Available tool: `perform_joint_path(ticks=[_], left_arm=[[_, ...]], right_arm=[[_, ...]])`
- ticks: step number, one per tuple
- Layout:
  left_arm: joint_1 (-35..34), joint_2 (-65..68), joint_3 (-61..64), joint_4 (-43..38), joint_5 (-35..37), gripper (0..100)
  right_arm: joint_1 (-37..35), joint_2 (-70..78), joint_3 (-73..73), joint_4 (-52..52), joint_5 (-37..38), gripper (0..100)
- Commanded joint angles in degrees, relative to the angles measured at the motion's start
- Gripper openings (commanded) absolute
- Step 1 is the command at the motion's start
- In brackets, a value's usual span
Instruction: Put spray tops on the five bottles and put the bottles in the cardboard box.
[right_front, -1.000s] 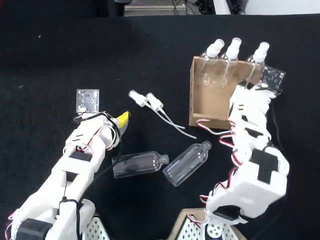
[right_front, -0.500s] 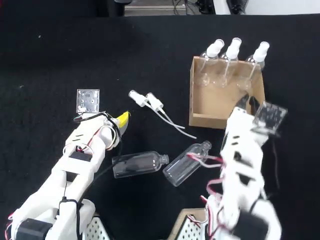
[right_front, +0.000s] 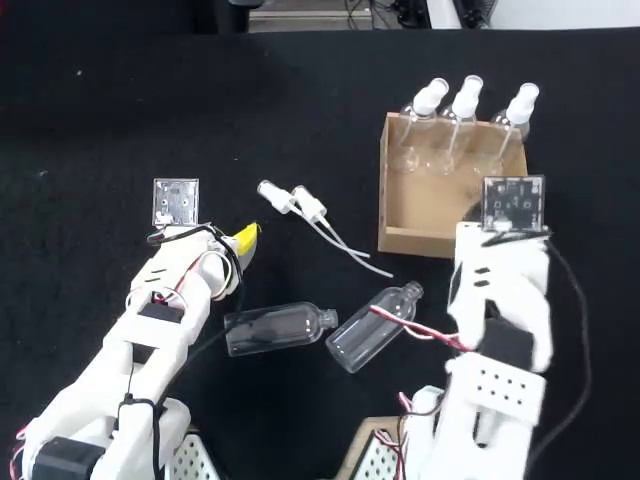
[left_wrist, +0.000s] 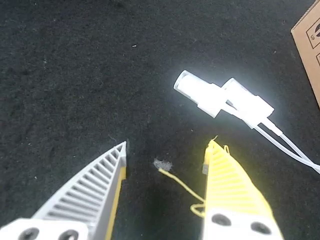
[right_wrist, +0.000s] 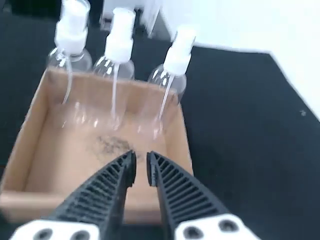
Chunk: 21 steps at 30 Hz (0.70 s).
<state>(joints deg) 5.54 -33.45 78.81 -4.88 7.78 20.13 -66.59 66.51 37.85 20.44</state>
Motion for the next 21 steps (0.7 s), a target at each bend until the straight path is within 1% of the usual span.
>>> perform_joint_path(ticks=[1,4,7,13,18,21], left_arm=[[0.22,-1.41,-0.22,-0.79,-0.44,25],[0.22,-1.41,-0.22,-0.79,-0.53,25],[0.22,-1.41,-0.22,-0.7,-0.53,25],[0.22,-1.41,-0.22,-0.7,-0.62,25],[0.22,-1.41,-0.22,-0.7,-0.62,25],[-0.22,-1.41,-0.22,-1.05,-0.62,25]], right_arm=[[-0.97,-2.33,-10.59,14.59,0.53,1.5],[-4.66,-2.33,-10.68,18.02,0.62,1.5],[-10.37,-2.42,-10.95,23.03,2.02,1.6],[-26.81,-2.77,-10.68,30.07,4.22,1.6],[-38.68,-2.42,-6.99,30.51,4.57,1.6],[-44.13,-2.51,-2.59,27.16,4.13,1.6]])
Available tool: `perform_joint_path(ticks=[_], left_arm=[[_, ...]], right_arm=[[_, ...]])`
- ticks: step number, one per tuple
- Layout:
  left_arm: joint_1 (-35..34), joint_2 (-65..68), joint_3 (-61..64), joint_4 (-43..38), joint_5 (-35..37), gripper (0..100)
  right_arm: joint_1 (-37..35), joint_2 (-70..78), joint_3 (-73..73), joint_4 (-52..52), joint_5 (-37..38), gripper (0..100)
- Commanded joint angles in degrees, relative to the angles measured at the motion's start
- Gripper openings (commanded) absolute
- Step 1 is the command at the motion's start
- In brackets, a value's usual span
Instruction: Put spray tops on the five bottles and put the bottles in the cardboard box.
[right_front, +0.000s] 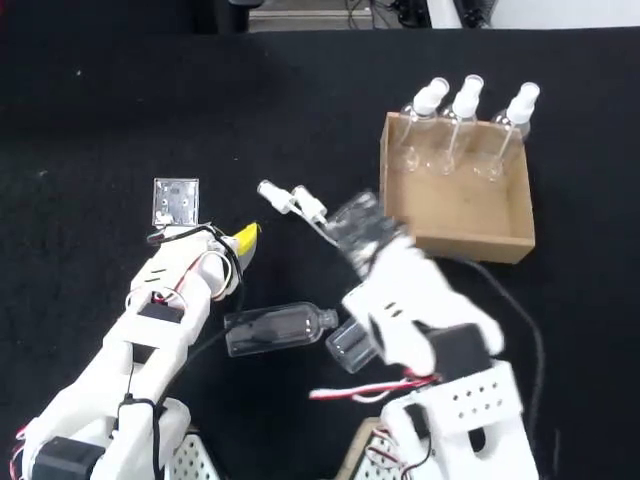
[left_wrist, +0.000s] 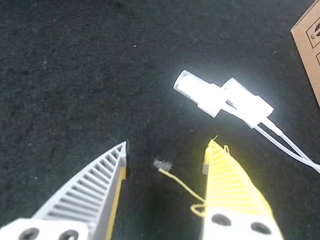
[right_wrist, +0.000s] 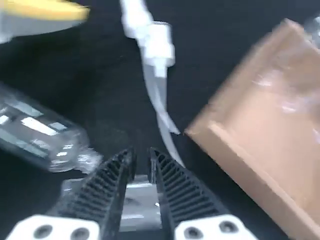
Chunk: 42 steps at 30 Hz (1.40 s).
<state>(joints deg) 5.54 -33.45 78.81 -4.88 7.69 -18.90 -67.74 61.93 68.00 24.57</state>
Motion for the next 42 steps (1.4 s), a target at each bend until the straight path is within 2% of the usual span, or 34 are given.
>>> perform_joint_path(ticks=[1,8,13,18,21,24,28,30,33,38,42], left_arm=[[-0.92,-1.41,-0.31,-1.05,-0.53,25],[-8.22,-1.49,-2.33,-1.14,0.0,25],[-12.0,-1.49,-3.03,-1.14,0.09,25],[-15.34,-1.49,-3.38,-1.14,0.09,25],[-16.92,-1.49,-3.38,-1.14,2.11,25],[-20.26,-1.49,-3.91,-1.14,8.7,25],[-25.8,-1.41,-4.18,-1.14,17.93,25],[-26.95,-1.41,-4.18,-1.14,20.4,25],[-27.38,-1.41,-4.0,-1.14,21.19,25],[-27.56,-1.41,-3.82,-1.05,21.63,25],[-28.53,-1.41,-3.74,-1.05,21.63,25]], right_arm=[[-6.59,-1.36,3.74,-4.75,-0.09,1.6],[-12.04,-1.27,11.65,-12.4,-0.44,1.6],[-15.91,-1.63,11.82,-13.19,-5.1,1.6],[-22.42,-1.36,12.0,-13.19,-5.36,2.1],[-24.79,-1.27,12.26,-13.1,-5.36,11.9],[-25.41,-1.27,12.26,-13.19,-5.45,21.7],[-25.85,-1.27,11.38,-13.19,-7.91,23.4],[-28.04,-0.66,11.21,-12.13,-5.71,23.4],[-29.01,4.09,9.27,-11.25,-4.13,24.6],[-29.1,19.03,1.63,-10.2,-3.69,35.5],[-29.19,27.03,-1.71,-10.02,-1.93,36.4]])
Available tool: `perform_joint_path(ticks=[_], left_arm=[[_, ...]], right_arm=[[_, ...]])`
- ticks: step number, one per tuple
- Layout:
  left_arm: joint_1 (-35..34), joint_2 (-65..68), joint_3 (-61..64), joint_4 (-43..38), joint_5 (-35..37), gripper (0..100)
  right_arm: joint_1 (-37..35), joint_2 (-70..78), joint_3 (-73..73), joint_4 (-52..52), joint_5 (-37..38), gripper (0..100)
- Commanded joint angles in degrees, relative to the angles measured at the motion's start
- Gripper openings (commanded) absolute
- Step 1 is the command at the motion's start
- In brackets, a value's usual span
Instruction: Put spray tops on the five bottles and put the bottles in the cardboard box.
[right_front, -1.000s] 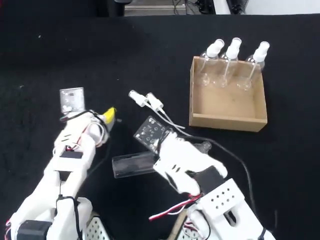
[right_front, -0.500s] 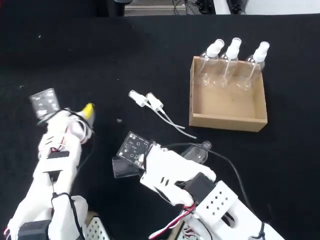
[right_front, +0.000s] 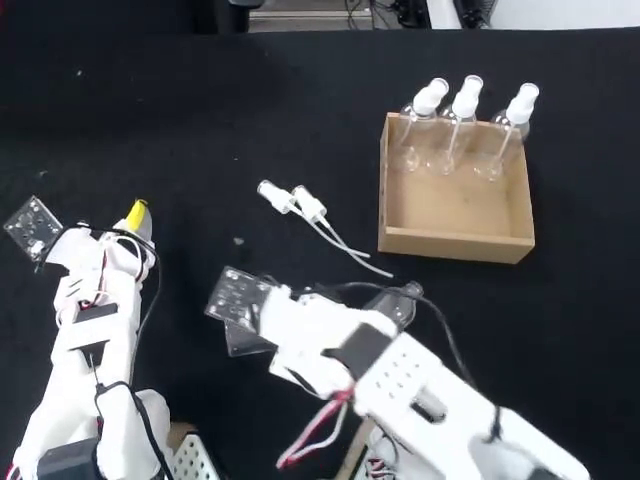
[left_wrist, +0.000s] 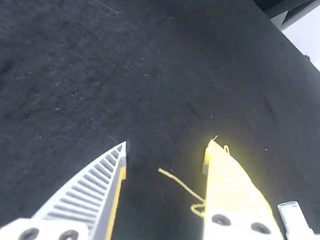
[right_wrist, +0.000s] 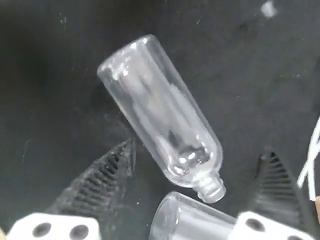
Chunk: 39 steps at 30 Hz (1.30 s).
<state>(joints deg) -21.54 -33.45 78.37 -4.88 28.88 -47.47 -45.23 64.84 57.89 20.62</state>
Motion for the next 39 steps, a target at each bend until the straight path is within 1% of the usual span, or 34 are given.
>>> perform_joint_path(ticks=[1,3,5,10,15,21,30,34,36,39], left_arm=[[-1.45,-1.41,-3.3,-1.05,0.44,25],[-1.45,-1.41,-3.38,-1.05,0.44,25],[-1.36,-1.41,-3.38,-1.05,0.44,25],[-1.36,-1.41,-3.47,-1.05,0.44,25],[-1.36,-1.41,-3.56,-0.88,0.44,25],[-1.36,-1.41,-3.56,-0.88,0.35,25],[-1.36,-1.41,-3.56,-0.88,0.35,25],[-1.36,-1.41,-3.56,-0.88,0.35,25],[-1.36,-1.41,-3.56,-0.88,0.35,25],[-1.36,-1.41,-3.56,-0.88,0.35,25]], right_arm=[[-0.88,5.41,-4.7,-0.53,3.78,36.4],[-2.2,6.37,-4.26,-2.11,6.95,36.4],[-3.43,6.9,-4.18,-3.16,8.35,36.4],[-3.6,7.08,-3.56,-6.95,8.44,36.4],[-3.6,7.08,-1.89,-7.12,8.79,36.4],[-3.6,8.4,-4.79,-7.21,8.79,36.5],[-3.69,29.23,-14.11,-7.56,8.79,36.4],[-3.6,35.56,-17.45,-7.03,8.7,35.9],[-3.52,36.7,-17.98,-7.12,8.7,30.2],[-1.58,36.79,-20.09,-7.12,8.26,12.6]])
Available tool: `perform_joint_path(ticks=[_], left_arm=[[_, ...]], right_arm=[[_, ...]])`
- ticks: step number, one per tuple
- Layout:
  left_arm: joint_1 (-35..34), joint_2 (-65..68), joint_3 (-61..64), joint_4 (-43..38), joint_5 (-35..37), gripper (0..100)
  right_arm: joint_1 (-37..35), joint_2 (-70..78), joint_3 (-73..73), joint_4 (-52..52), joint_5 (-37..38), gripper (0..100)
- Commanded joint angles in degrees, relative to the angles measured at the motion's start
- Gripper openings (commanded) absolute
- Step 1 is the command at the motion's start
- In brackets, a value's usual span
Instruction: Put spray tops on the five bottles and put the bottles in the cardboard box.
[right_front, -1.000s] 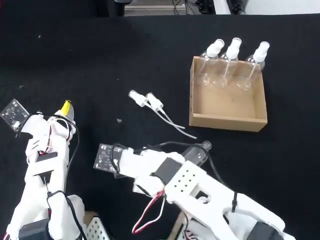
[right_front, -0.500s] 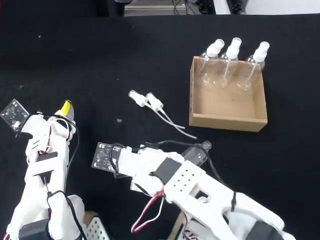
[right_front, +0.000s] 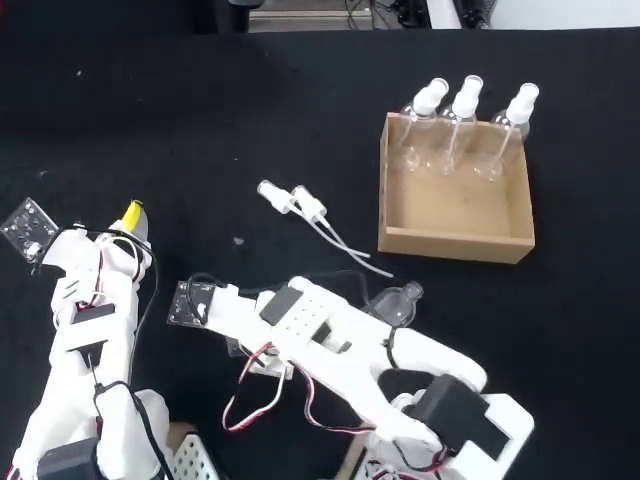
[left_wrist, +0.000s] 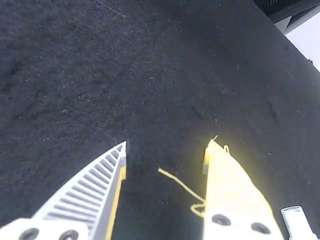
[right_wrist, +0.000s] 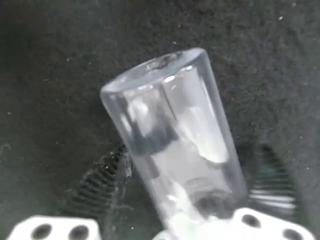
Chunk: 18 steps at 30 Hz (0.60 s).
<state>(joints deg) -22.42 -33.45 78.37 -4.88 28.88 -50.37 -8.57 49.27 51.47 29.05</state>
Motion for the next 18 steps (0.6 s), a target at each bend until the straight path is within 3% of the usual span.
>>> perform_joint_path(ticks=[1,2,7,14,18], left_arm=[[-0.4,-1.41,-3.56,-0.88,0.26,25],[-0.4,-1.41,-3.56,-0.88,0.26,25],[-0.22,-1.41,-3.65,-0.88,0.18,25],[-0.04,-1.41,-3.65,-1.05,0.09,25],[2.42,-1.41,-3.38,-1.05,0.0,25]], right_arm=[[2.64,0.13,-5.58,-0.7,-0.26,6.3],[4.31,0.13,-6.55,-0.62,-0.26,0.8],[12.22,-4.97,-13.05,6.77,-3.25,0.9],[19.52,-27.91,-25.54,23.74,-5.01,1.4],[31.56,-37.32,-28.26,30.59,-9.67,1.5]])
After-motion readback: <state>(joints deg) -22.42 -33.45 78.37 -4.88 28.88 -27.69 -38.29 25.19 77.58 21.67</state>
